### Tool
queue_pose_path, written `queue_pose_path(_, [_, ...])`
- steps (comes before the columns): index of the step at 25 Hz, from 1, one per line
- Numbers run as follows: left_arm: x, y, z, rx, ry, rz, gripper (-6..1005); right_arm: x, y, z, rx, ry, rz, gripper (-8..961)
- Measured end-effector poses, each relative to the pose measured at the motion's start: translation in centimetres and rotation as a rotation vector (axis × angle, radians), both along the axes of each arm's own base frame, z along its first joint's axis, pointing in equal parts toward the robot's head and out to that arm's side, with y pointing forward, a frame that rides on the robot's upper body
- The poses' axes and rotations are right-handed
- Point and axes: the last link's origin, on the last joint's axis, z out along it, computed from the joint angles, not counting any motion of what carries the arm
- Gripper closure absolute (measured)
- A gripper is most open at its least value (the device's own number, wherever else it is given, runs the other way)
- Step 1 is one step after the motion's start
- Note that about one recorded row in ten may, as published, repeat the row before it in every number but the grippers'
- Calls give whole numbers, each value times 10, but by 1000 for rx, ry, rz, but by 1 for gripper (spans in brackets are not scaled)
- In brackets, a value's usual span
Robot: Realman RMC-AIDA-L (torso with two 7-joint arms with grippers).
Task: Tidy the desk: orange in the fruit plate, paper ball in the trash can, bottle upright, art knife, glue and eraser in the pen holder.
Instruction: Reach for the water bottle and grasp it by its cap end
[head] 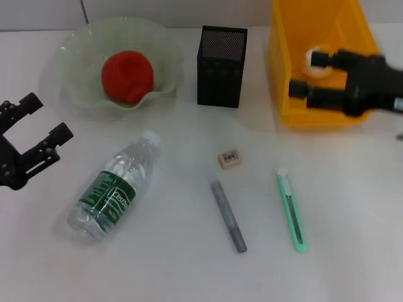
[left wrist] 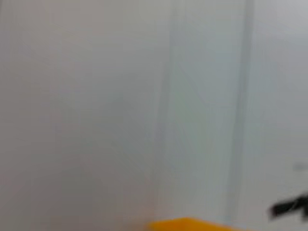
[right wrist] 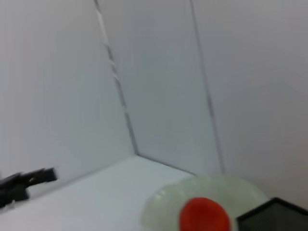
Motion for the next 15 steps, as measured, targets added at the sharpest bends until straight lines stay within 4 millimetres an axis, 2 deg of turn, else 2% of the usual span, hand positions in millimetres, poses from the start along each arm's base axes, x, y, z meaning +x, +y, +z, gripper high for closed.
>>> queue_pose_path(3, [13, 0, 18, -100, -23, -44, 213, 20, -16, -15, -2, 44, 62, 123])
queue_pose_path(6, [27, 4, 27, -201, 14, -61, 223, 37, -26, -30, -6, 34, 75, 124])
queue_pose_path(7, [32, 6, 28, -240, 32, -62, 228, 42, -28, -33, -3, 26, 74, 124])
queue_pose_path(10, [32, 6, 28, -240, 32, -62, 244, 56, -33, -38, 11, 21, 51, 124])
queue_pose_path(11, [47, 18, 28, -309, 99, -8, 249, 59, -34, -39, 14, 21, 42, 124])
queue_pose_path(12, [47, 18, 28, -309, 99, -8, 248, 62, -34, -39, 18, 22, 31, 124])
queue_pose_path(13, [55, 28, 24, -312, 174, 62, 248, 63, -35, -39, 19, 21, 25, 124])
queue_pose_path(14, [55, 28, 24, -312, 174, 62, 247, 65, -35, -38, 20, 21, 19, 124])
queue_pose_path(15, [63, 35, 21, -293, 233, 119, 247, 66, -36, -39, 20, 21, 17, 124])
